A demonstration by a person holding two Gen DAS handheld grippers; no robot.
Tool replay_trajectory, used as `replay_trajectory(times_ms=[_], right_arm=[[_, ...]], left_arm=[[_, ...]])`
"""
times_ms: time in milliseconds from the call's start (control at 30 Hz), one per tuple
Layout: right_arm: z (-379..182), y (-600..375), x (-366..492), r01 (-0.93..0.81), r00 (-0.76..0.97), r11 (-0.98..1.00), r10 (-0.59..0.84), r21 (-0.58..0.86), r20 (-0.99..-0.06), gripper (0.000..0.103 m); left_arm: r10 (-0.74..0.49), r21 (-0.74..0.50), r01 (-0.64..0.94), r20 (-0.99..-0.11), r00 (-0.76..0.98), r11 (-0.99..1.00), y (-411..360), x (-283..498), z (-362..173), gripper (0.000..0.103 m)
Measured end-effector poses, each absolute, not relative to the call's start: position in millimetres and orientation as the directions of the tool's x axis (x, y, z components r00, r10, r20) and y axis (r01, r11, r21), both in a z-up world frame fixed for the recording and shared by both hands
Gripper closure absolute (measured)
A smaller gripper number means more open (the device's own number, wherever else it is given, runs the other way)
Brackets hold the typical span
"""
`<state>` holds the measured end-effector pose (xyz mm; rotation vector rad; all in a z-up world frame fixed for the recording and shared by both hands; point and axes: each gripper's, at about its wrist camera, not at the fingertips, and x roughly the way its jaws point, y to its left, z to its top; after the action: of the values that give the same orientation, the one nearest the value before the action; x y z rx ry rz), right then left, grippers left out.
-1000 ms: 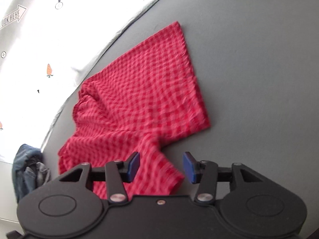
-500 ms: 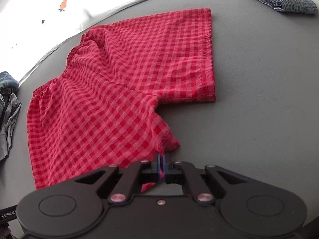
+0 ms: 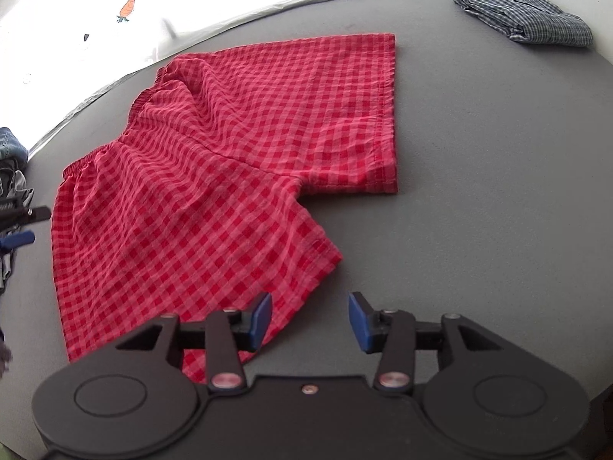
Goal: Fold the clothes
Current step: 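Open both grippers and smooth the spread shorts on the table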
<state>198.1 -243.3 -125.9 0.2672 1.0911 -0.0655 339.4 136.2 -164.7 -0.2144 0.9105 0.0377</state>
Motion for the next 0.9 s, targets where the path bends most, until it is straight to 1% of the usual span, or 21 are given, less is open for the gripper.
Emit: replay_trajectory(times_ms=[100,167,200,233,267,467,567,633,667,733,767,800,900], right_arm=[[-127.6,-236.0,188.2,0.192,0.449,0.97,0.045,0.146,-0.892,0.055],[-130.7,-231.7,182.5,0.206,0.437,0.97,0.026,0.128,-0.899,0.055],[-132.6,-230.0,180.2,0.216,0.431,0.968,0.022,0.127,-0.902,0.055],[-134.4,-228.0,178.5,0.224,0.425,0.967,0.016,0.123,-0.905,0.055],[-135.5,-226.1,177.4,0.232,0.421,0.966,0.009,0.117,-0.907,0.055],[-135.6,-224.7,178.8,0.267,0.42,0.959,-0.026,0.096,-0.907,0.055],[-137.8,-227.5,182.2,0.273,0.417,0.956,-0.019,0.105,-0.909,0.055],[-139.8,-230.4,185.1,0.27,0.417,0.956,-0.011,0.112,-0.909,0.055],[-139.6,-230.4,186.5,0.264,0.421,0.958,-0.009,0.113,-0.907,0.055],[-138.3,-229.2,189.7,0.247,0.429,0.962,-0.001,0.117,-0.903,0.054],[-137.8,-228.0,191.4,0.235,0.431,0.965,0.005,0.118,-0.902,0.054],[-137.5,-226.7,193.0,0.224,0.431,0.968,0.01,0.118,-0.902,0.054],[-134.1,-218.3,198.6,0.175,0.433,0.98,0.012,0.098,-0.901,0.054]], left_arm=[[-0.065,-0.169,-0.11,-0.781,0.621,0.98,135.4,376.0,-169.5,0.045],[-0.085,-0.165,-0.072,-0.78,0.621,0.984,132.5,392.8,-175.0,0.049],[-0.109,-0.176,-0.046,-0.773,0.625,0.983,132.4,398.1,-178.2,0.064],[-0.111,-0.176,-0.045,-0.778,0.618,0.983,132.5,402.3,-181.6,0.095],[-0.102,-0.167,-0.051,-0.787,0.608,0.985,133.4,405.1,-184.6,0.101],[-0.089,-0.196,-0.089,-0.745,0.661,0.976,165.9,384.6,-176.4,0.102],[-0.074,-0.201,-0.136,-0.779,0.622,0.97,182.5,384.4,-186.7,0.099],[-0.049,-0.158,-0.138,-0.813,0.581,0.978,183.5,386.5,-195.1,0.088],[-0.052,-0.166,-0.145,-0.814,0.579,0.976,184.6,383.3,-195.1,0.085],[-0.079,-0.21,-0.158,-0.805,0.589,0.965,188.0,373.8,-192.4,0.072],[-0.104,-0.249,-0.166,-0.797,0.595,0.954,190.3,366.6,-190.5,0.069],[-0.121,-0.277,-0.176,-0.792,0.598,0.945,191.4,360.2,-189.7,0.063],[-0.175,-0.333,-0.177,-0.795,0.581,0.926,184.8,330.8,-191.6,0.062]])
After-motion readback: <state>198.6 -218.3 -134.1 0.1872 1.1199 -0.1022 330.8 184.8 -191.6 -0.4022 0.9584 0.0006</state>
